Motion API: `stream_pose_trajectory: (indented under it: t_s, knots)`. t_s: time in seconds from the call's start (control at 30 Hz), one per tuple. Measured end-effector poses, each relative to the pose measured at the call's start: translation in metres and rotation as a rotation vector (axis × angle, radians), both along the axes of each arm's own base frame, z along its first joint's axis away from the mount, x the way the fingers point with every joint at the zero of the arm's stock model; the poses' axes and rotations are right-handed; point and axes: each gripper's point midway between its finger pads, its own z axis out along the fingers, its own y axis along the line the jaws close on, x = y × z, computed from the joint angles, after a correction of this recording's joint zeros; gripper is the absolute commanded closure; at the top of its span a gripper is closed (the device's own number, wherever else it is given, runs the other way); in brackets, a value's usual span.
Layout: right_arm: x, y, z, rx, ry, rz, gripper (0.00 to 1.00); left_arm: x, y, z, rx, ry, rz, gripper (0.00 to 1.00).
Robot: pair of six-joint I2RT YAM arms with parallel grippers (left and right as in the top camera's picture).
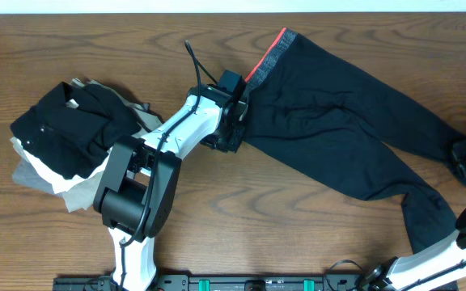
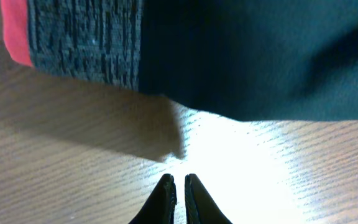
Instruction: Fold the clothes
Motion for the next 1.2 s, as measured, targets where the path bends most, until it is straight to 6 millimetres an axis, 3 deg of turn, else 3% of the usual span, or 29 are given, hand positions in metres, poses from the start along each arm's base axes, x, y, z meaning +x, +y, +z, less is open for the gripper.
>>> stream_pose_trajectory:
  t_s: [0.13,0.3,0.43,0.53,0.63,0.7,0.83,0.93,1.0,1.2]
  knots:
    - [0.011,-0.016,0.003,-0.059,-0.056,0.001,0.99,-0.001,0.002,0.000,0.012,0.001,0.001,0.90]
    - [0.041,-0.042,0.006,-0.167,-0.176,0.010,0.99,0.001,0.004,0.002,0.019,-0.011,0.003,0.83]
    - [0.058,-0.045,0.002,-0.173,-0.238,0.034,0.98,0.004,0.003,0.014,0.006,-0.041,0.003,0.74]
    - [0.066,-0.040,0.004,-0.152,-0.281,0.062,0.90,0.016,-0.003,0.030,-0.028,-0.110,0.004,0.69]
    - [0.075,-0.031,0.012,-0.116,-0.339,0.122,0.72,0.034,-0.012,0.047,-0.074,-0.204,0.005,0.64]
    - [0.079,-0.027,0.024,-0.099,-0.381,0.157,0.65,0.046,-0.018,0.053,-0.101,-0.257,0.006,0.64]
    - [0.082,-0.025,0.076,-0.114,-0.494,0.203,0.67,0.063,-0.026,0.058,-0.136,-0.325,0.007,0.64]
    - [0.079,-0.020,0.108,-0.126,-0.539,0.218,0.70,0.070,-0.030,0.051,-0.143,-0.338,0.010,0.75]
    - [0.078,-0.013,0.118,-0.113,-0.550,0.227,0.70,0.070,-0.030,0.038,-0.132,-0.321,0.002,0.81]
    - [0.072,0.003,0.106,-0.033,-0.513,0.218,0.69,0.066,-0.022,-0.002,-0.064,-0.255,-0.007,0.94]
